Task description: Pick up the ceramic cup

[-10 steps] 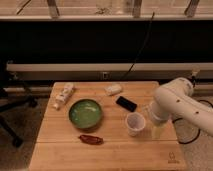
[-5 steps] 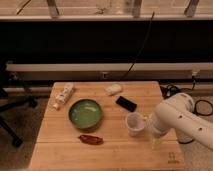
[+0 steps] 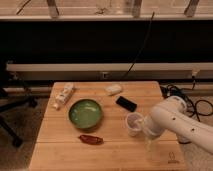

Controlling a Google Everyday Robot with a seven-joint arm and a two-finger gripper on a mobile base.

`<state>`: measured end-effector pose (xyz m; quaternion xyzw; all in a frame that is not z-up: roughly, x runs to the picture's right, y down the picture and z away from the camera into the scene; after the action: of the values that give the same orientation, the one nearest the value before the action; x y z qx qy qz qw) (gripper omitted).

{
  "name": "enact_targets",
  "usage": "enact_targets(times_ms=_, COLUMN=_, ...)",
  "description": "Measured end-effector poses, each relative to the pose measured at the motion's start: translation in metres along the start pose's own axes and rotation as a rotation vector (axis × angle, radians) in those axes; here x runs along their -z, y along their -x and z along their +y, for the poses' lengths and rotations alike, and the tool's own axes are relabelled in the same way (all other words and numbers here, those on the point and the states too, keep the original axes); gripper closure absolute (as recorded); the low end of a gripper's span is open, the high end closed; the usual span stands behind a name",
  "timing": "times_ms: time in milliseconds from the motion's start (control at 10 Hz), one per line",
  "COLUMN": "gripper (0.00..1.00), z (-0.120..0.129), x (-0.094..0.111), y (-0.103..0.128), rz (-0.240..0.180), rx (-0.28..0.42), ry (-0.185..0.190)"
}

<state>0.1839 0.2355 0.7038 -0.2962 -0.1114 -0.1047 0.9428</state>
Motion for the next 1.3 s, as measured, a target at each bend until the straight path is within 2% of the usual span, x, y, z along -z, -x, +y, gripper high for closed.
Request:
enact_targets(times_ms=100, gripper=0.21, z=-0.002, x=-0.006, y=0.0, rz=0.0, rx=0.004, ry=0.007)
enact_targets(times_ms=200, gripper=0.29, z=-0.004, x=-0.014, y=-0.001, rz=0.003, rx=0.004, ry=0.016)
enact_targets(times_ms=600, gripper=0.71, z=-0.01, x=-0.026, y=-0.007, rz=0.002, rx=-0.023, ry=0.029)
enact_targets(times_ms=700, gripper=0.76, z=-0.01, x=-0.027, y=-0.006, rz=0.002, rx=-0.022, ry=0.027)
enact_targets(times_ms=900, gripper=0.97, z=-0.011, x=-0.022, y=-0.004, rz=0.005, rx=-0.001, ry=0.024)
enact_targets(times_ms=1000, gripper=1.0, z=-0.014, x=-0.016, y=-0.005, rz=0.004, rx=-0.003, ry=0.022)
enact_targets(times_ms=1300, gripper=1.0, z=-0.019, x=-0.006, y=-0.008, rz=0.005, rx=-0.007, ry=0.019)
